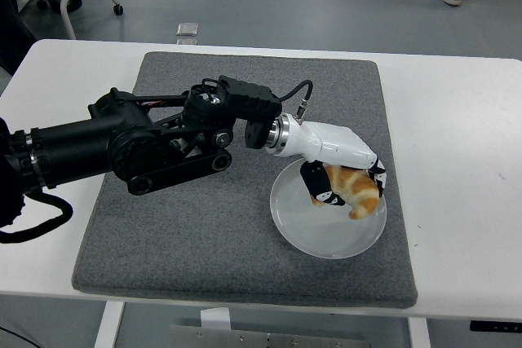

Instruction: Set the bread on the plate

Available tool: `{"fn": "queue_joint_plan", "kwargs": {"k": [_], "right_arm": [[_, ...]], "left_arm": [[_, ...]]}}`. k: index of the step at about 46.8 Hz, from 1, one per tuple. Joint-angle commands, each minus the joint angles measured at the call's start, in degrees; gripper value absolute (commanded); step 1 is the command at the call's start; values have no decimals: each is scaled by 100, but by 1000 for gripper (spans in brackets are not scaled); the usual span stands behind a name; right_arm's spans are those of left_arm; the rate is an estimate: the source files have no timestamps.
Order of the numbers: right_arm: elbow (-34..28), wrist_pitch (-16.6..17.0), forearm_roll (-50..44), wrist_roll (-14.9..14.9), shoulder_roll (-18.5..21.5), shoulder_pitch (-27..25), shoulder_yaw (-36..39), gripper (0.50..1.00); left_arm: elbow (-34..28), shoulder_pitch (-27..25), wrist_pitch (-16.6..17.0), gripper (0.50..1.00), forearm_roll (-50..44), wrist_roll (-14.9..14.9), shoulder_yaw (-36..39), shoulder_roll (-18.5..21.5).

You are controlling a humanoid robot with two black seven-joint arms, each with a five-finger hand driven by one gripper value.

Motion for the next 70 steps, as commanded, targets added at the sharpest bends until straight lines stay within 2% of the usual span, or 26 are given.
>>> {"fn": "queue_joint_plan", "kwargs": {"k": [1, 31, 64, 66, 70], "right_arm": [[0, 0, 0, 1, 0, 1, 0, 930], [0, 0, 0, 1, 0, 1, 0, 930], [0, 0, 0, 1, 0, 1, 0, 930], [0, 0, 0, 1, 0, 1, 0, 930], [0, 0, 0, 1, 0, 1, 0, 932]], "left_arm": [[26, 1, 67, 500, -1, 0, 156, -9], [88, 80, 75, 500, -1, 17, 561, 18], [97, 63, 67, 500, -1, 44, 579, 53], [97, 54, 67, 563, -1, 35, 579, 62], [106, 63, 67, 747, -1, 35, 579, 62]]}}
